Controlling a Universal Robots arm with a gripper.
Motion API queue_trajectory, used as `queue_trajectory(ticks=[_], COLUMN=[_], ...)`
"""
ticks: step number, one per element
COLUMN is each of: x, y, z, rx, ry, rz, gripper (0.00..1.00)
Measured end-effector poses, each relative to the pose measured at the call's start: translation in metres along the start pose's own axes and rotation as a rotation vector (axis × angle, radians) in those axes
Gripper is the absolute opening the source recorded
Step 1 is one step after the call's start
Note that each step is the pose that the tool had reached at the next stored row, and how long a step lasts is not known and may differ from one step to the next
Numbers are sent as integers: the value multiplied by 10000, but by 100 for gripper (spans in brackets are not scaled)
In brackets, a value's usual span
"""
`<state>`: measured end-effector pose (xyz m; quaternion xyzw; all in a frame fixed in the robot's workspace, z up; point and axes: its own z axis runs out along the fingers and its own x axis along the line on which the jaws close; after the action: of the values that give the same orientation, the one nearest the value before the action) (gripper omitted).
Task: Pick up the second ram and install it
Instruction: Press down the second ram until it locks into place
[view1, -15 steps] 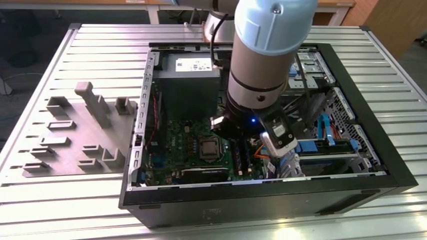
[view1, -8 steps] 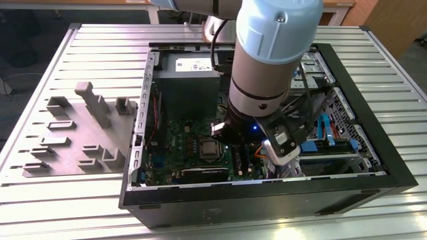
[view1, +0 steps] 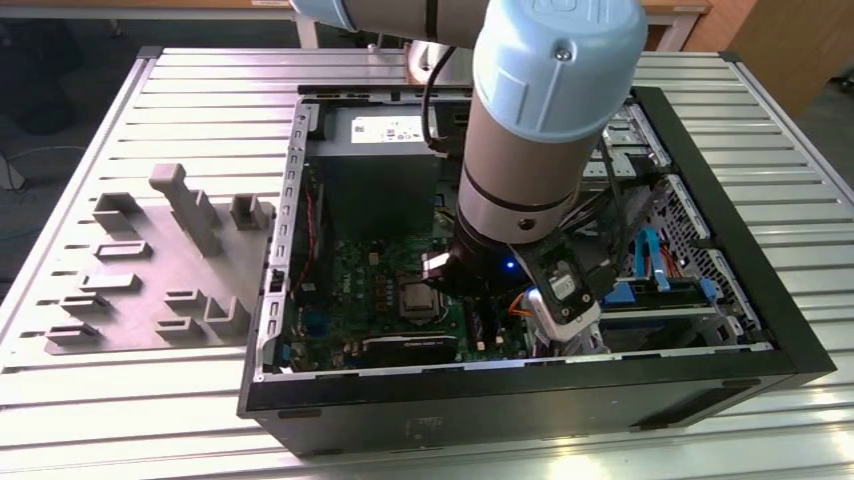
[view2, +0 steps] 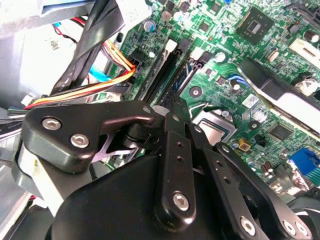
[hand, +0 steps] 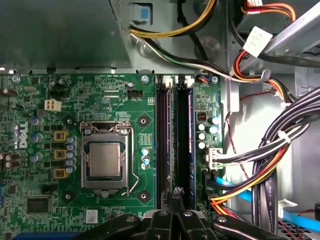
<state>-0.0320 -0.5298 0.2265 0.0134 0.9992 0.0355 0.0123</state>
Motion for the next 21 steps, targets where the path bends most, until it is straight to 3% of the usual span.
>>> queue_trajectory(ticks=[21], x=[2], y=[-8], z=[70], rx=[2], ry=[0], rz=[-1], gripper=[11])
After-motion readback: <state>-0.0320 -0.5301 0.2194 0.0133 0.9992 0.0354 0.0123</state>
